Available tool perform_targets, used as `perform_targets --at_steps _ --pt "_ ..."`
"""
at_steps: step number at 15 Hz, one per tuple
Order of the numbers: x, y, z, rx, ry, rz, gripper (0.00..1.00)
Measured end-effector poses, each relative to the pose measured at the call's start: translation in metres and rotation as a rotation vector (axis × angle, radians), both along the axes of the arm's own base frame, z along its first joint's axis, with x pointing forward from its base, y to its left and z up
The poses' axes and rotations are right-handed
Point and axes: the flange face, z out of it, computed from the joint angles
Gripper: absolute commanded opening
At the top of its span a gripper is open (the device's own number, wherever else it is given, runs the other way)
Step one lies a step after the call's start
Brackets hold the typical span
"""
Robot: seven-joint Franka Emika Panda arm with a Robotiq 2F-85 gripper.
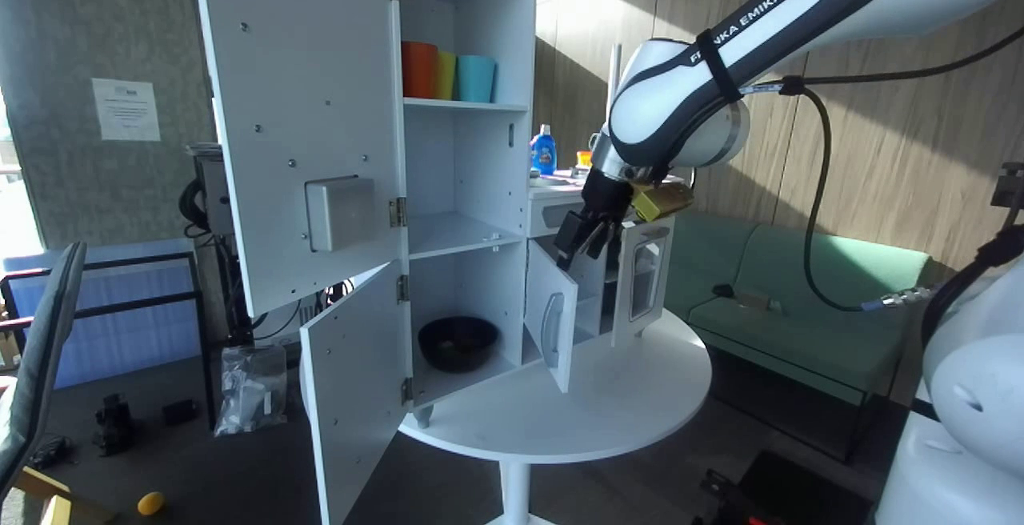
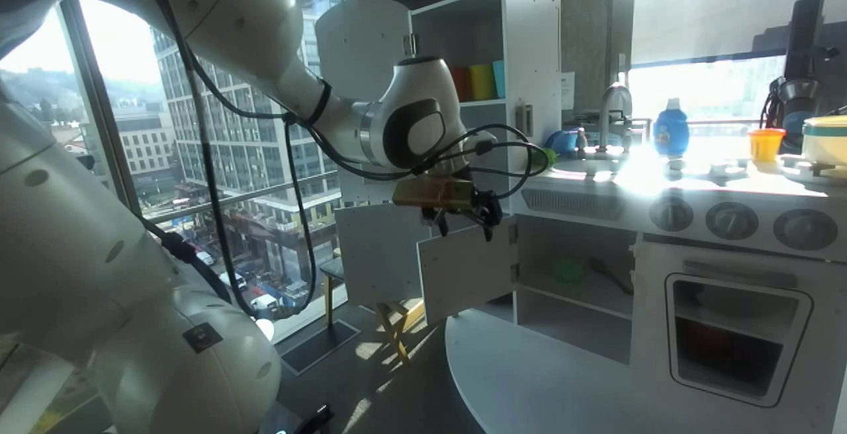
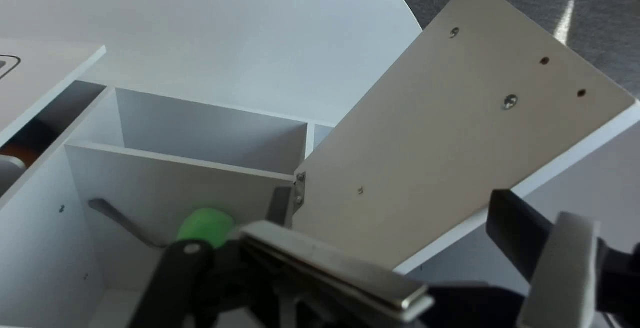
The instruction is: Open all the cabinet doors
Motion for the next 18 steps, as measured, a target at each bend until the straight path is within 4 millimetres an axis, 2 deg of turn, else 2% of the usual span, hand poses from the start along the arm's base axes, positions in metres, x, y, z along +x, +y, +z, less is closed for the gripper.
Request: perform_targets --at_steps 4,7,9,12,15,18 --pt "-0.013 -0.029 0.044 0.075 -0.102 -0.118 1.0" --pt "-0.014 -0.066 0.068 0.089 -0.127 -0.281 1.0" --pt "-0.01 -0.095 0.076 0.086 -0.112 -0.389 1.0" --pt "0.005 -0.14 0.072 0.075 -0.062 -0.544 1.0" --pt "0.024 -0.181 0.053 0.062 0.006 -0.695 1.0" --pt "0.047 -0.208 0.03 0.074 0.074 -0.85 1.0"
